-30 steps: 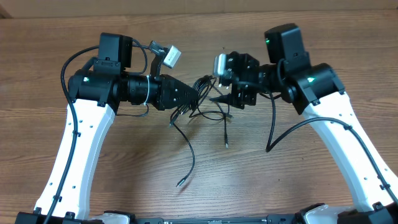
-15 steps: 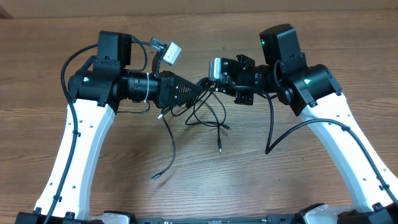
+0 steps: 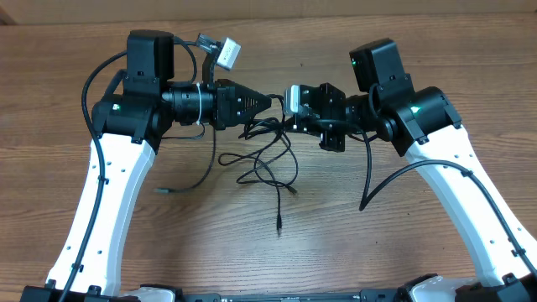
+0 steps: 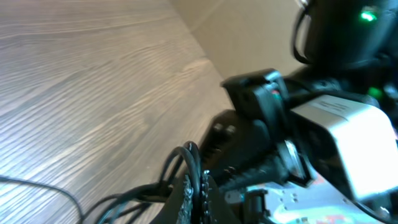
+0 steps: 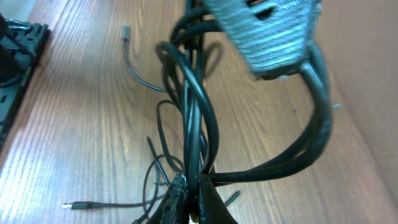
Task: Untangle cables
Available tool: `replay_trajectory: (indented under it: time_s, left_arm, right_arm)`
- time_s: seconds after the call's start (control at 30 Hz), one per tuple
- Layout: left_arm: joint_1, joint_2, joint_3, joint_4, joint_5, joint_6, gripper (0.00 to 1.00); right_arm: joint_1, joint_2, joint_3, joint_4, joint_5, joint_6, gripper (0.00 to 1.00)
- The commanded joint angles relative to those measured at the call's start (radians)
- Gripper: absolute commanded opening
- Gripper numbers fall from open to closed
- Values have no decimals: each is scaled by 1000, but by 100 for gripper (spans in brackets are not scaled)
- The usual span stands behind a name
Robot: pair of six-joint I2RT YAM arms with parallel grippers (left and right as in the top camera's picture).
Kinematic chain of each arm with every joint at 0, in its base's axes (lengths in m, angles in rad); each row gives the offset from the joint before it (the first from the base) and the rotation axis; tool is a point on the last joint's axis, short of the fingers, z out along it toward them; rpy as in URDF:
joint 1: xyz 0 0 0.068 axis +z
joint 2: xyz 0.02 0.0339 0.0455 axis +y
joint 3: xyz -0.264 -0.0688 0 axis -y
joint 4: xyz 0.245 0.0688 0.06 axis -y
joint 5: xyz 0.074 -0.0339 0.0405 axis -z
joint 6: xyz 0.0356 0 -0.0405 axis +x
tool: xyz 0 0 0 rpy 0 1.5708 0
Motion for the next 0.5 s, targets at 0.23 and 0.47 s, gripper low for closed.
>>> replay_trajectory:
  time_s: [0.23, 0.47]
  left_arm:
    - [1, 5, 16, -49, -343, -40, 4]
    - [1, 6, 16, -142, -441, -39, 4]
  right_arm:
    - [6, -17, 19, -66, -32, 58, 4]
    - [5, -17, 19, -139, 77, 143, 4]
